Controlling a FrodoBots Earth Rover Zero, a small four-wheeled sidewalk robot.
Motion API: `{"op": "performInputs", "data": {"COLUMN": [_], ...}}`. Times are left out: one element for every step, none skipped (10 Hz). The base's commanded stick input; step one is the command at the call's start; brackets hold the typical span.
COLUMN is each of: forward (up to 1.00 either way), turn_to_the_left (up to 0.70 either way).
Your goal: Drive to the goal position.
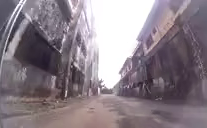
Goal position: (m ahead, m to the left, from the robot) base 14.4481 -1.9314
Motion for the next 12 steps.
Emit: {"op": "performInputs", "data": {"forward": [1.0,1.0,1.0,1.0,1.0,1.0,1.0,1.0,1.0,1.0,1.0,1.0], "turn_to_the_left": [0.0,0.0,0.0,0.0,0.0,0.0,0.0,-0.32,-0.39,-0.2,0.0,0.0]}}
